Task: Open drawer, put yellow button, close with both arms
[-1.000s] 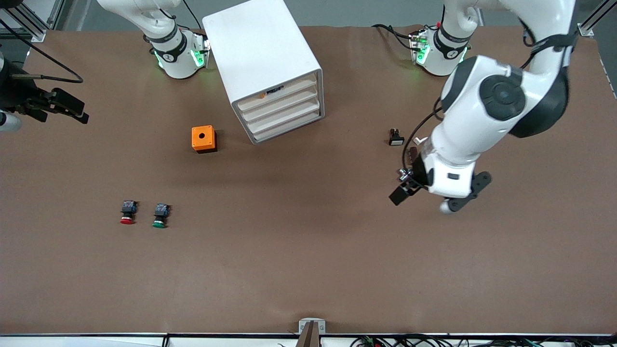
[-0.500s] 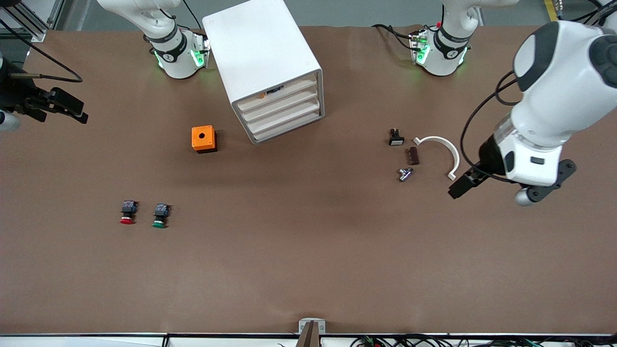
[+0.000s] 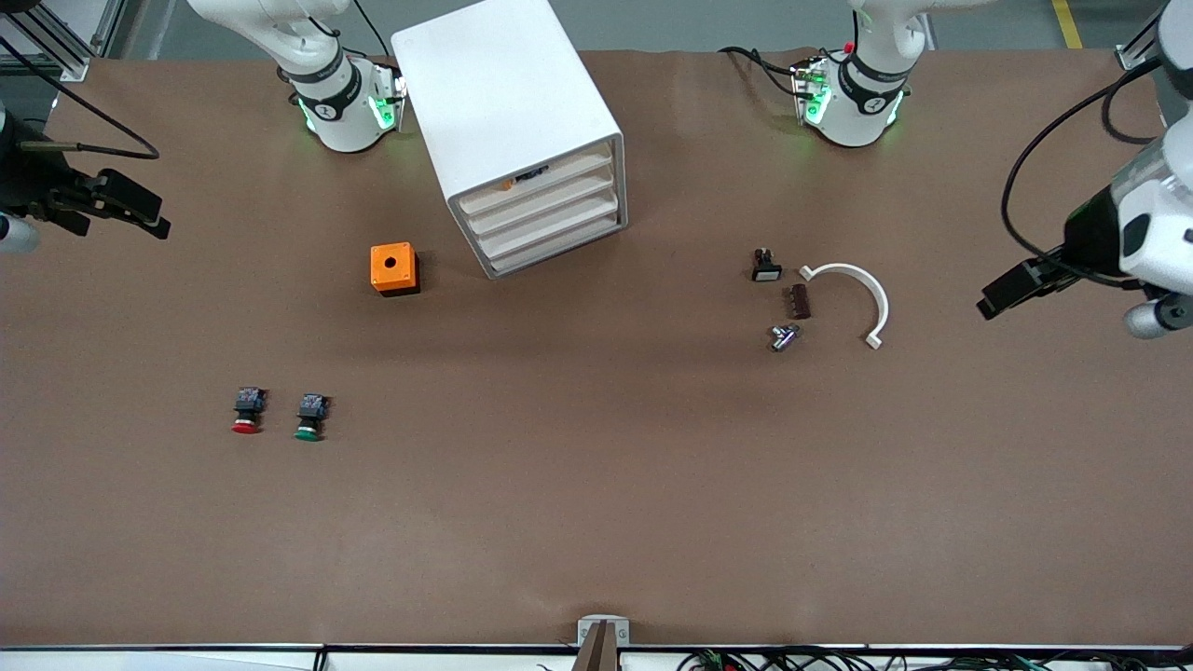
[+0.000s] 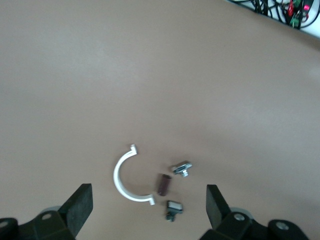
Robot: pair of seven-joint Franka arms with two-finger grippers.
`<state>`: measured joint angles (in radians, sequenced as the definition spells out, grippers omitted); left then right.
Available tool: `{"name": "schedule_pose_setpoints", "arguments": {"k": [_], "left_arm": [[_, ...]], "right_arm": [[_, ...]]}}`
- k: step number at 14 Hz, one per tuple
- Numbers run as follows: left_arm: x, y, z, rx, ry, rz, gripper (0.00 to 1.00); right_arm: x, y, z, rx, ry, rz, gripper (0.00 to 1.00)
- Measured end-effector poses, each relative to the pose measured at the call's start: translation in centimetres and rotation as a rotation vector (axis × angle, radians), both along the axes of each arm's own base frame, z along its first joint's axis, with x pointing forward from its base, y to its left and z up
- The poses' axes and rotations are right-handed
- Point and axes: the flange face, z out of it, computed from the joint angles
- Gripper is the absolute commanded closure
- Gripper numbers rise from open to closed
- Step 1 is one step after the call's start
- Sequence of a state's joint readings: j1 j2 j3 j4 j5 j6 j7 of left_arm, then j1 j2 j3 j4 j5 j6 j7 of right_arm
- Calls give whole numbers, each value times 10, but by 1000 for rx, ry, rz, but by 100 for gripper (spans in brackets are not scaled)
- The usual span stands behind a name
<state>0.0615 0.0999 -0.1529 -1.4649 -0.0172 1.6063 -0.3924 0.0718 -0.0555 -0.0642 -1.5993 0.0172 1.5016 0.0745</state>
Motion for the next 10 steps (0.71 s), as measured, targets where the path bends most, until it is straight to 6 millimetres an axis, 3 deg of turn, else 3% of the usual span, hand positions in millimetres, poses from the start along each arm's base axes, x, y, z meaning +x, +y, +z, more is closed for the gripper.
{"name": "schedule_pose_setpoints", "arguments": {"k": [5,10], "left_arm": [[-18,45,16,18,9,-238,0],[-60,19,32,37,15,-257,0]], "right_arm": [[0,-1,0,-1,0,-1,0],[-1,-6,-5,-17,29,-8,0]]}}
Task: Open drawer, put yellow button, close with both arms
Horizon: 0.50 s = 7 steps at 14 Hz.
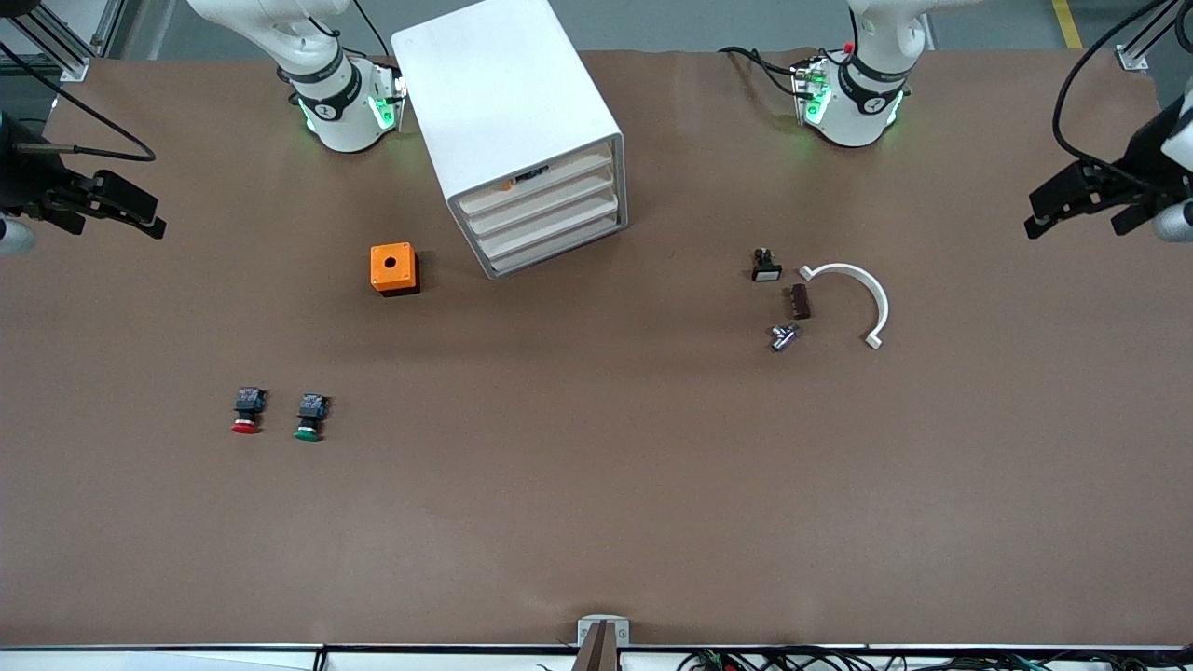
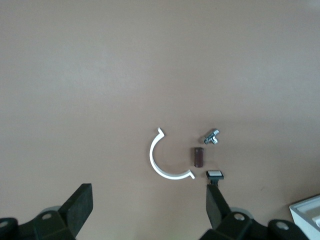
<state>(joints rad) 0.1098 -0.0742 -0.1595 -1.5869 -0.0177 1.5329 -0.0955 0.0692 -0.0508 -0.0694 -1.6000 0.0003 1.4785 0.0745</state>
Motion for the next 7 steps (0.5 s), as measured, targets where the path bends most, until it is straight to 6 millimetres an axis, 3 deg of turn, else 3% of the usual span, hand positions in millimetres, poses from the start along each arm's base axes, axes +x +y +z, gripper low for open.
{"name": "schedule_pose_setpoints", "arguments": {"k": [2,7], "left_arm": [[-8,-6,3,3,4,26,0],[-1,-1,1,0,6,39,0]], "right_arm": [[0,0,-5,-2,19,0,0],[1,0,-6,-3,24,0,0]]}}
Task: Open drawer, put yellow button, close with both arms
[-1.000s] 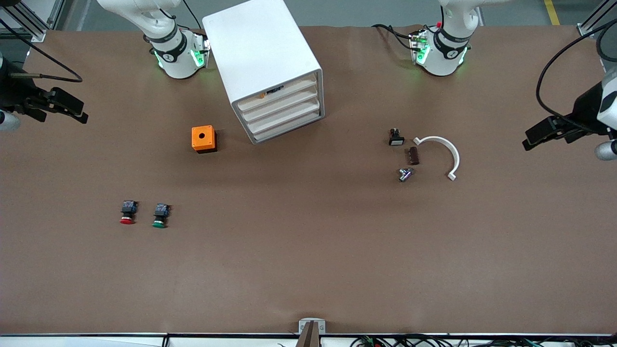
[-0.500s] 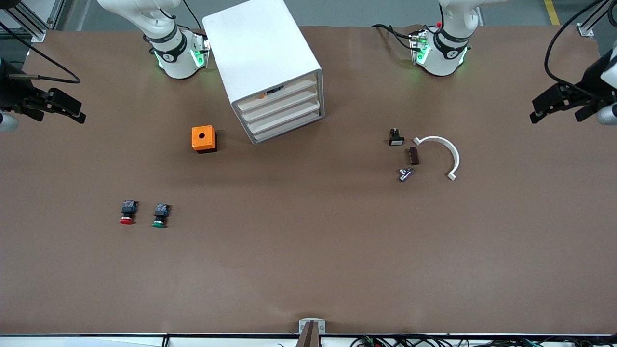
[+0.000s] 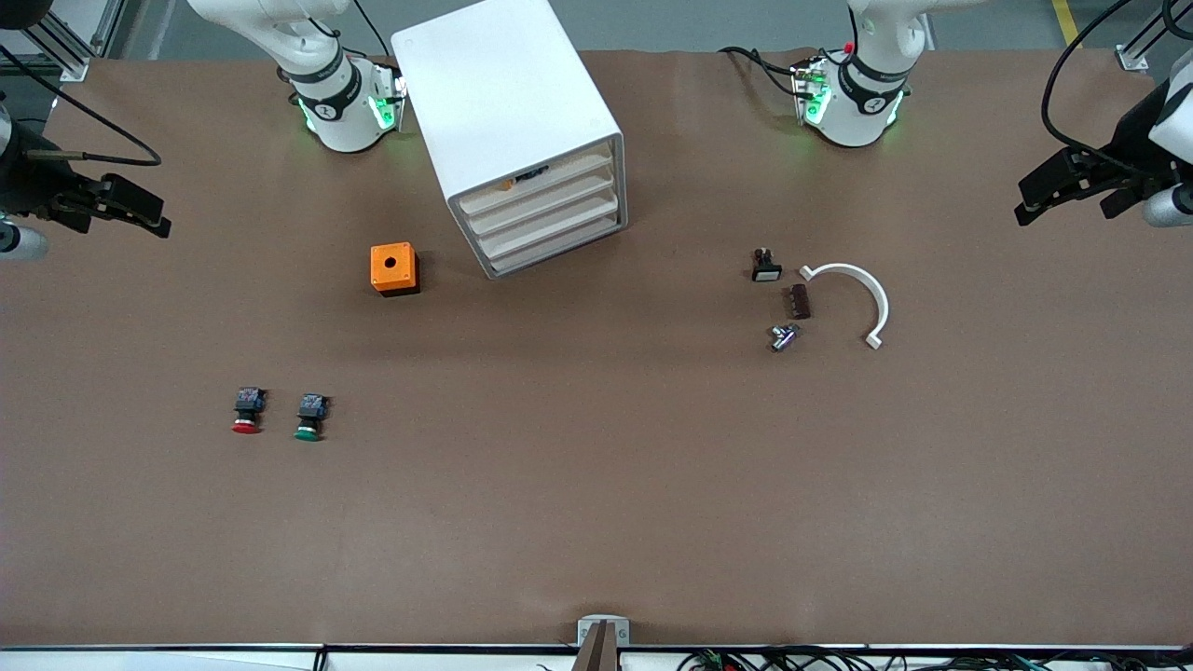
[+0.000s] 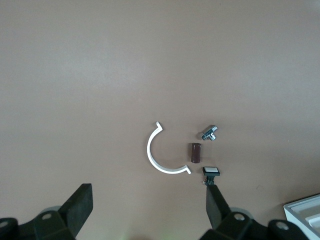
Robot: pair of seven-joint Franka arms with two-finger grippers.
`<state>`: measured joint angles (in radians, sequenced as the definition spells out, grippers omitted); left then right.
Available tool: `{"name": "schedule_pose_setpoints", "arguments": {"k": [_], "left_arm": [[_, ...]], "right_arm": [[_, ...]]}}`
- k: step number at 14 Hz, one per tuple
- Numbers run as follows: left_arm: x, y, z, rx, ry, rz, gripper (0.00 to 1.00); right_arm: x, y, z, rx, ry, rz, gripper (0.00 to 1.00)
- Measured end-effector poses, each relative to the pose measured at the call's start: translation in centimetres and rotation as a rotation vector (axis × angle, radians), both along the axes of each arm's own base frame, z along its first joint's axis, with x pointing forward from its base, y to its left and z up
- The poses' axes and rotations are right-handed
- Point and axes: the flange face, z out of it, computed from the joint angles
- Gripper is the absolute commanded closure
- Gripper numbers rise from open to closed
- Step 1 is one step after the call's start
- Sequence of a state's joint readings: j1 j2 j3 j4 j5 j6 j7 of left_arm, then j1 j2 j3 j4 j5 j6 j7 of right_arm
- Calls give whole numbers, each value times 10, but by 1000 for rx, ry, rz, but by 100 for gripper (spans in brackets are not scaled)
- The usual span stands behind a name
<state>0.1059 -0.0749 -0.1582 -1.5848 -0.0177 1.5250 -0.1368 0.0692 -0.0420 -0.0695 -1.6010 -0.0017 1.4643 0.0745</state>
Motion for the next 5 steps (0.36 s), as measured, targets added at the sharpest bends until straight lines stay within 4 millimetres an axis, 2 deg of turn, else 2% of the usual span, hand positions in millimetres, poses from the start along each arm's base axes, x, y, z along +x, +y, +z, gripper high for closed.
{"name": "schedule_pose_setpoints", "arguments": {"k": [5], "left_arm": [[0,3,-3,3,20,4,0]], "right_arm": [[0,0,0,0,0,0,0]]}}
